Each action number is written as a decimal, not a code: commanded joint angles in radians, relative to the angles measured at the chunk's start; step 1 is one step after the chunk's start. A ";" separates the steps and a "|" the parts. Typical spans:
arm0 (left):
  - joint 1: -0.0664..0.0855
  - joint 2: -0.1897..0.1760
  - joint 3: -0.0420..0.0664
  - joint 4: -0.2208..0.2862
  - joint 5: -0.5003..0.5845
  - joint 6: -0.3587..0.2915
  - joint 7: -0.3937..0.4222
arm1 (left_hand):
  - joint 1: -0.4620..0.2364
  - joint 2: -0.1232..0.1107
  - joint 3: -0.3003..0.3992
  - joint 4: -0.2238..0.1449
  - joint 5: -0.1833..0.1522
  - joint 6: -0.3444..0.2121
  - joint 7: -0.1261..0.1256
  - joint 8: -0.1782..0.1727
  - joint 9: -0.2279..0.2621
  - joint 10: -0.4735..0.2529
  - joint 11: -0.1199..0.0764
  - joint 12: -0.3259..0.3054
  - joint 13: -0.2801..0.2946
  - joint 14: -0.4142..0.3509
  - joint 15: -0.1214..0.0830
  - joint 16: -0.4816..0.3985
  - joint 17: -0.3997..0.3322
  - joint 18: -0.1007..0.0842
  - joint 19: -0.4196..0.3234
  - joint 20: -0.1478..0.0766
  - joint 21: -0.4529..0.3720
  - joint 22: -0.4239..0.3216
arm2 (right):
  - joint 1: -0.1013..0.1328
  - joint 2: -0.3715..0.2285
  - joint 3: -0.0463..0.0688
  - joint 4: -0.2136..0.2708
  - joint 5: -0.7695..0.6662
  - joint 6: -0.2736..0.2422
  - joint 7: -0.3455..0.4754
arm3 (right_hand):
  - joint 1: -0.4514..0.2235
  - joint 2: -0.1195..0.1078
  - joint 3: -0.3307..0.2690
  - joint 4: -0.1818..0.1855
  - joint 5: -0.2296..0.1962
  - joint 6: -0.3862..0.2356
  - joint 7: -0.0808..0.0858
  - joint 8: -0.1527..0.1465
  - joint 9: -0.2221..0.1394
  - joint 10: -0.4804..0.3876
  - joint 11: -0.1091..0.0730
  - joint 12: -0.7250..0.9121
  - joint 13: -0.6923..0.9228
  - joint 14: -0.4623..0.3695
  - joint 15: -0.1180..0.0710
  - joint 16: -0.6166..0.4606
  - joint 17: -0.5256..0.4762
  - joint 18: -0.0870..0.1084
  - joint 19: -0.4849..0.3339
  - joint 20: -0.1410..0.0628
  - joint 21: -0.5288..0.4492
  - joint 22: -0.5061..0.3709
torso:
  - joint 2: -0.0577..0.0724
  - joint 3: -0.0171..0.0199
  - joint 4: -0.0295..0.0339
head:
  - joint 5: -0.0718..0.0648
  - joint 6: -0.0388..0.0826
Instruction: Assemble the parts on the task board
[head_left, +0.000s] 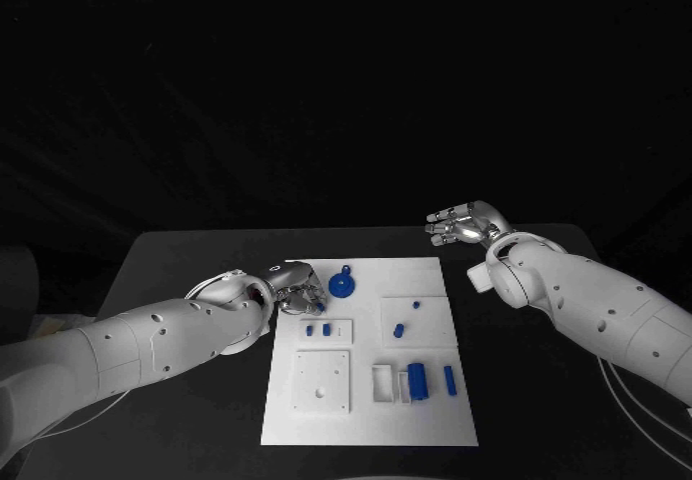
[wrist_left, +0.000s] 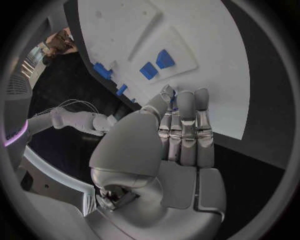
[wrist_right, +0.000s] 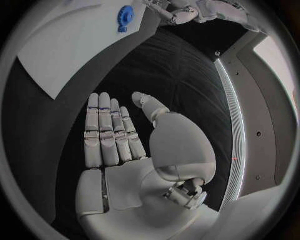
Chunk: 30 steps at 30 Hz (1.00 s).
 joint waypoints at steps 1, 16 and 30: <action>-0.002 0.003 0.000 0.004 0.001 0.004 0.008 | -0.001 0.009 0.003 -0.004 0.003 0.005 0.001 0.007 0.002 0.007 0.003 0.004 0.001 0.004 -0.001 -0.006 0.001 0.003 -0.002 -0.006 0.005 0.020 | 0.000 0.000 0.001 0.000 -0.003 0.010 0.006 | -0.002 -0.004 0.003 0.001 0.002 0.005 -0.001 0.000 0.000 -0.003 0.000 -0.003 -0.001 -0.006 0.000 -0.001 -0.001 -0.006 0.003 0.003 -0.005 -0.001 | 0.000 0.0001 -0.0005 | 0.000 0.000; -0.002 0.004 0.000 0.004 -0.050 0.079 -0.037 | 0.001 0.007 0.002 -0.006 0.002 0.004 0.002 0.007 0.001 0.005 0.004 0.004 0.001 -0.003 0.001 -0.004 0.004 0.003 -0.011 -0.004 0.011 0.022 | -0.001 0.000 0.001 -0.002 -0.003 0.012 0.005 | -0.003 -0.004 0.001 0.001 0.002 0.005 0.000 0.000 0.000 -0.003 0.000 -0.003 -0.001 -0.006 0.000 -0.001 -0.002 -0.006 0.003 0.004 -0.005 -0.001 | 0.000 -0.0010 0.0005 | -0.001 -0.003; -0.002 0.008 -0.001 0.011 0.021 -0.023 0.023 | -0.008 -0.003 -0.016 0.012 -0.012 -0.028 0.003 0.006 -0.002 -0.021 0.012 0.004 0.001 -0.003 0.006 -0.005 0.003 0.002 -0.003 0.001 0.000 0.015 | -0.003 0.003 0.001 -0.004 -0.003 0.016 0.005 | -0.003 -0.004 0.001 0.001 0.002 0.005 0.000 0.000 0.000 -0.003 0.000 -0.003 -0.001 -0.006 0.000 -0.001 -0.002 -0.006 0.003 0.004 -0.005 -0.001 | 0.000 0.0001 -0.0003 | -0.001 -0.004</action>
